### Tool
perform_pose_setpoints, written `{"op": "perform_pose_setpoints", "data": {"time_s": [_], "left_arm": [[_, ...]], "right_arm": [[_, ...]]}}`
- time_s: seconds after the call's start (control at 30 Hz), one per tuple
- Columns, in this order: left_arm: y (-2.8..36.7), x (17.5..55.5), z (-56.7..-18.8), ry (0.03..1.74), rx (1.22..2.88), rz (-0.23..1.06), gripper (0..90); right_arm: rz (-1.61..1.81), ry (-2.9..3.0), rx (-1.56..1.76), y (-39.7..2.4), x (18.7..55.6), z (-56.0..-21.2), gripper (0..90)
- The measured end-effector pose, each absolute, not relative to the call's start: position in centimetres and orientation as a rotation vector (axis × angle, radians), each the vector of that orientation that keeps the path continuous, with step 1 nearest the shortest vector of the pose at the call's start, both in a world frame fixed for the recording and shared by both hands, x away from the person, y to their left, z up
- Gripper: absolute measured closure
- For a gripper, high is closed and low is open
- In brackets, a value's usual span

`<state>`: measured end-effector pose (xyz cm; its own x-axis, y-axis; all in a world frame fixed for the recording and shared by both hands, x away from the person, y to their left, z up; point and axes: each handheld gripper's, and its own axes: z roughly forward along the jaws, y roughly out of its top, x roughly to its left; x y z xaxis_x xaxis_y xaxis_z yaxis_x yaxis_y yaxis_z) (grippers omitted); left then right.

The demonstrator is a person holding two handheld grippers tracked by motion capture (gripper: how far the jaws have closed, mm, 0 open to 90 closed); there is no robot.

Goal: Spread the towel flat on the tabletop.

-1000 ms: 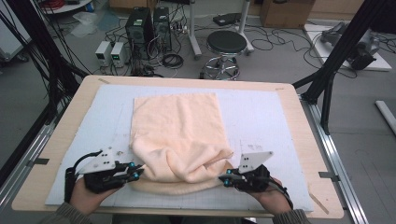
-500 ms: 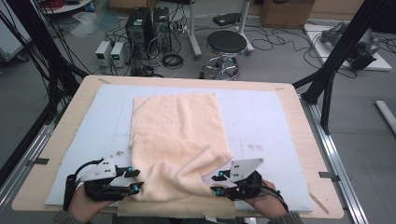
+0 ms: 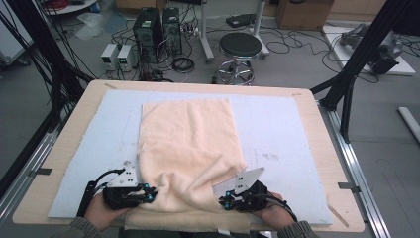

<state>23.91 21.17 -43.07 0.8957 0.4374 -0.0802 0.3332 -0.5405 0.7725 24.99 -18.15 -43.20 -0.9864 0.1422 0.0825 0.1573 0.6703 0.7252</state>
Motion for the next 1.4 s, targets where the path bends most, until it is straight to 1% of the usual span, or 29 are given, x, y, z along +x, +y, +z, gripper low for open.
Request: {"op": "perform_pose_setpoints", "data": {"time_s": [0.2,0.3,0.43,0.47,0.5,0.53,0.63,0.7,0.8,0.9,1.07,1.23,1.3,1.33,1.37,1.4], "left_arm": [[22.0,22.1,-41.1,0.529,2.116,0.164,82.8],[22.5,20.6,-39.6,0.489,2.088,0.187,82.9],[23.5,19.3,-38.0,0.477,2.047,0.214,82.7],[23.7,19.1,-37.9,0.471,2.048,0.218,81.8],[23.8,19.1,-37.9,0.483,2.045,0.213,77.3],[23.9,19.2,-38.0,0.483,2.043,0.209,69.9],[23.9,19.6,-38.7,0.504,2.039,0.190,61.4],[23.6,20.1,-39.3,0.509,2.049,0.177,58.6],[22.8,21.2,-40.2,0.519,2.082,0.174,58.6],[21.9,22.7,-41.3,0.510,2.140,0.172,58.3],[21.3,24.3,-43.1,0.531,2.215,0.173,58.3],[21.6,24.5,-44.1,0.529,2.212,0.168,58.1],[21.6,24.3,-44.2,0.524,2.209,0.186,60.1],[21.5,24.2,-44.2,0.526,2.210,0.194,62.6],[21.5,24.2,-44.2,0.534,2.206,0.199,66.1],[21.5,24.2,-44.1,0.538,2.209,0.190,70.1]], "right_arm": [[-1.295,-2.826,-0.265,-19.6,23.1,-42.1,85.1],[-1.343,-2.810,-0.227,-20.0,21.4,-40.9,85.1],[-1.379,-2.808,-0.161,-20.4,19.2,-39.1,84.4],[-1.395,-2.804,-0.158,-20.6,18.8,-38.7,83.2],[-1.406,-2.811,-0.148,-20.8,18.6,-38.5,79.7],[-1.412,-2.825,-0.170,-21.0,18.6,-38.2,77.9],[-1.460,-2.818,-0.228,-21.4,19.5,-38.2,73.5],[-1.476,-2.821,-0.251,-21.3,20.4,-38.6,70.9],[-1.497,-2.812,-0.276,-20.8,22.0,-39.3,70.2],[-1.444,-2.827,-0.259,-19.6,23.3,-40.4,70.2],[-1.295,-2.853,-0.208,-17.9,24.1,-42.6,70.3],[-1.243,-2.899,-0.187,-17.1,24.4,-43.6,68.7],[-1.233,-2.896,-0.192,-16.8,24.6,-44.0,71.7],[-1.237,-2.894,-0.205,-16.9,24.6,-44.0,75.8],[-1.234,-2.892,-0.220,-16.9,24.7,-44.0,83.6],[-1.226,-2.900,-0.216,-17.0,24.6,-43.9,86.4]]}}
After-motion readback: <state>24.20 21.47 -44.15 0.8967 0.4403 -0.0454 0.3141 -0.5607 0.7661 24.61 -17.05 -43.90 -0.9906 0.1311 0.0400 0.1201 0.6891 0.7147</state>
